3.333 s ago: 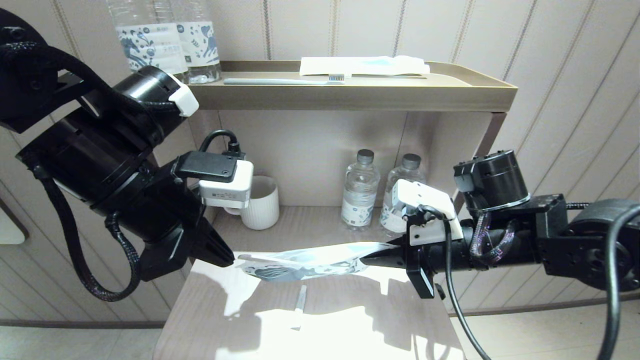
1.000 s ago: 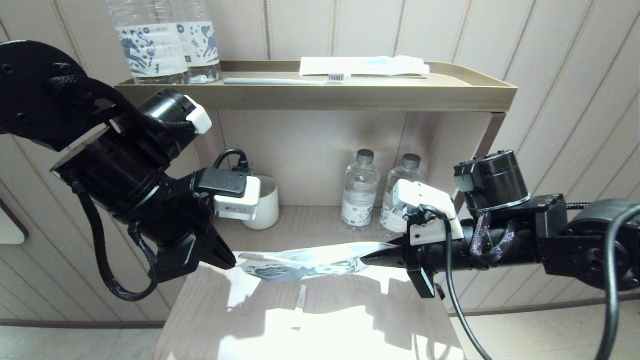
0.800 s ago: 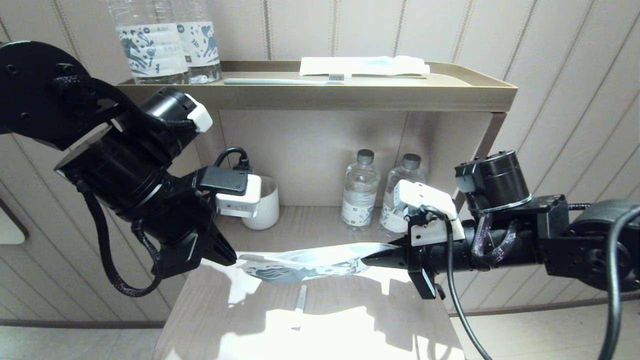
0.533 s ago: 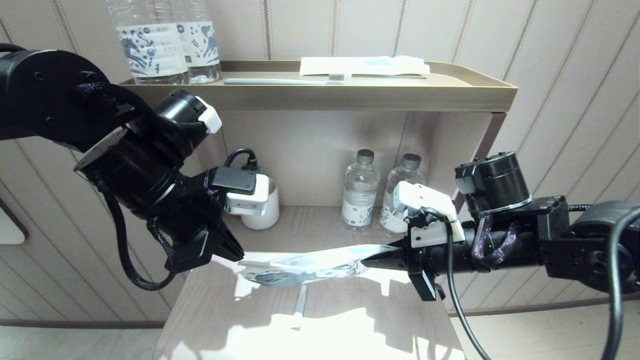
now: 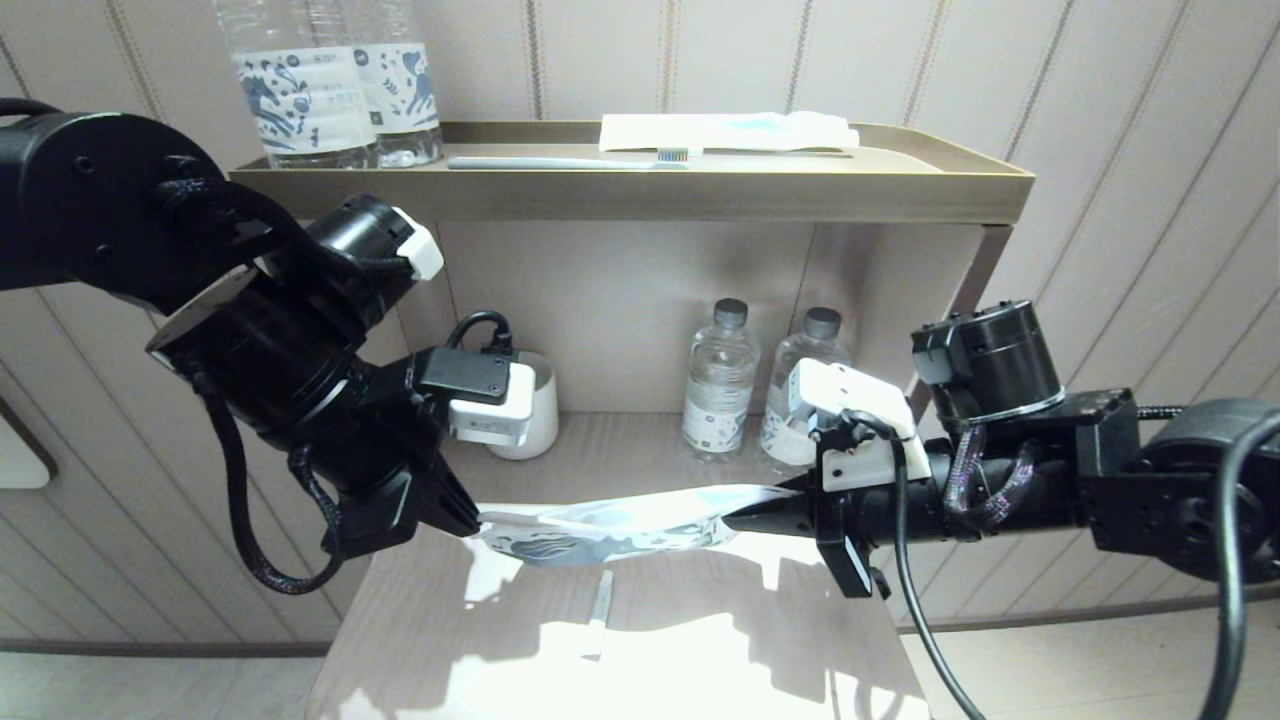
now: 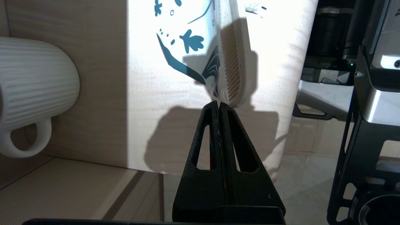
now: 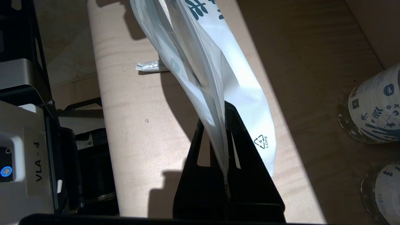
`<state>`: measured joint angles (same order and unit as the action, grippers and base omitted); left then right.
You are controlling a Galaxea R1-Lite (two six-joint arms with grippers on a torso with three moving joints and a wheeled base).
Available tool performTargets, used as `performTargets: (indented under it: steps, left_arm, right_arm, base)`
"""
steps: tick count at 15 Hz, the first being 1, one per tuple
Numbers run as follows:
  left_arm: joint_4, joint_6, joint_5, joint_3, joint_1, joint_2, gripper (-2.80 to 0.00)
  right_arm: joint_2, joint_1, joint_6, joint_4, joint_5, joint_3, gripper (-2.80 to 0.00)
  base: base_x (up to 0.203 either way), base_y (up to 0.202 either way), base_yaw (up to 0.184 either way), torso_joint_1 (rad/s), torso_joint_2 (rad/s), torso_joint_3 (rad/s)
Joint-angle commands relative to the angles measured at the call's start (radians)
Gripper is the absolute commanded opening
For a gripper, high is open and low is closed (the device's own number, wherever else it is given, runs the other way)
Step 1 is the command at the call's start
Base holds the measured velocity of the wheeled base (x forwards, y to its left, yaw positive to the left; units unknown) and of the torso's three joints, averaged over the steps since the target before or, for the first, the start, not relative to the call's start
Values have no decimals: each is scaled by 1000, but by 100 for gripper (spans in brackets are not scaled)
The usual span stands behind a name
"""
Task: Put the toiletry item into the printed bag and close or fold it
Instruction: Hand it to the other hand
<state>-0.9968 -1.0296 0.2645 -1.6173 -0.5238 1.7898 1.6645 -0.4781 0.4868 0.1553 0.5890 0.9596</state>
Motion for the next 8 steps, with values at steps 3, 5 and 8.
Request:
performTargets:
  steps: [3,5,8]
  left_arm:
    - [4,-7,2,2,-1,0,-280]
    - [6,-7,2,2,-5,8,-280]
    - [6,-7,3,-6,-19,21,-280]
  right_arm:
    - [9,1,3,1,3,1,-280]
    - [15,-1,3,3,3,-1,-280]
    - [32,-6,3,4,5,4,-280]
  base:
    - [0,0,0,0,0,0]
    - [0,0,0,0,0,0]
    - [0,0,0,0,0,0]
